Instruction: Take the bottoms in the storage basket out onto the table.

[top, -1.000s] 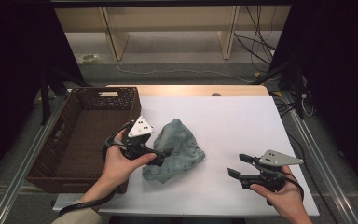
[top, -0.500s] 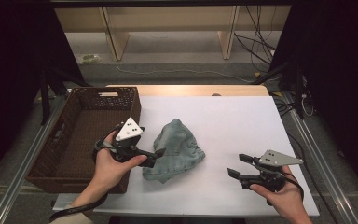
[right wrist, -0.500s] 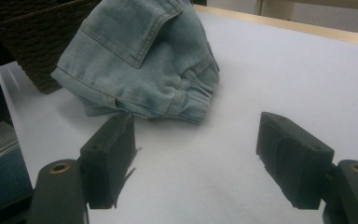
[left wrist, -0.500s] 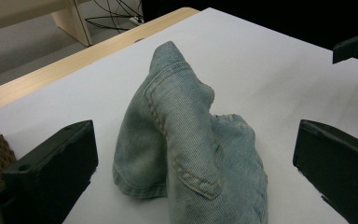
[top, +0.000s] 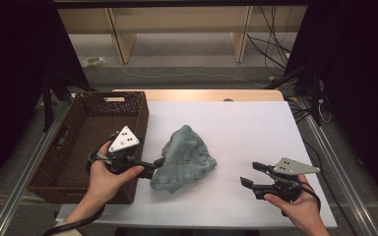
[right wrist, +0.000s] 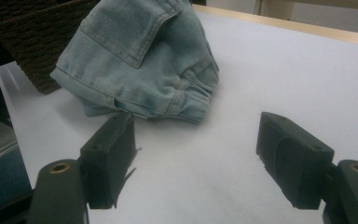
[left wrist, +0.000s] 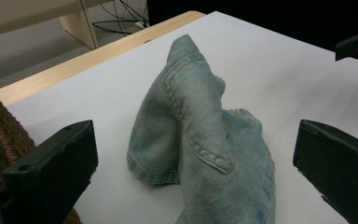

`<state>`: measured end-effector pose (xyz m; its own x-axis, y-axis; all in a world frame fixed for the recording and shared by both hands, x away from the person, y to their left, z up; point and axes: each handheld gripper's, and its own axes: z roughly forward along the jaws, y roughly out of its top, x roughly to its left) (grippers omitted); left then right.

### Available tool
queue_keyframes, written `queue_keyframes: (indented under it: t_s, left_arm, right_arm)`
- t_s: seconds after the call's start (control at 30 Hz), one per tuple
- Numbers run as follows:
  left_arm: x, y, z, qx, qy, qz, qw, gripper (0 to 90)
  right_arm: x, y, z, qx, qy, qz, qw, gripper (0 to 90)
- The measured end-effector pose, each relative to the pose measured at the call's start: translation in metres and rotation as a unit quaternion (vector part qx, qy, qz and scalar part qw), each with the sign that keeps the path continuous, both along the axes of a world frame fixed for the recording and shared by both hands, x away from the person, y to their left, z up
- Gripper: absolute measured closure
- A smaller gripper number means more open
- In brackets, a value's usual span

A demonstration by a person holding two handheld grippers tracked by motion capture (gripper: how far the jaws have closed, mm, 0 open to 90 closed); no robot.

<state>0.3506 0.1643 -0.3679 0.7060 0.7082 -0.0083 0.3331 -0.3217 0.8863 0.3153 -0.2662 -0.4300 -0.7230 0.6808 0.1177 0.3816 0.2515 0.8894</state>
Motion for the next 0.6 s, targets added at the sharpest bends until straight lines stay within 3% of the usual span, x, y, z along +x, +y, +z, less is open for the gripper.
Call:
queue_keyframes:
  t_s: [0.37,0.6]
  left_arm:
    - [-0.005,0.017,-0.004,-0.007,-0.006,0.014,0.9999,0.0]
    - [-0.004,0.017,-0.004,-0.007,-0.006,0.014,0.9998,0.0]
  right_arm:
    - [0.001,0.0,-0.001,-0.001,0.0,-0.002,1.0,29.2]
    - [0.001,0.0,-0.001,-0.004,0.001,-0.003,1.0,29.0]
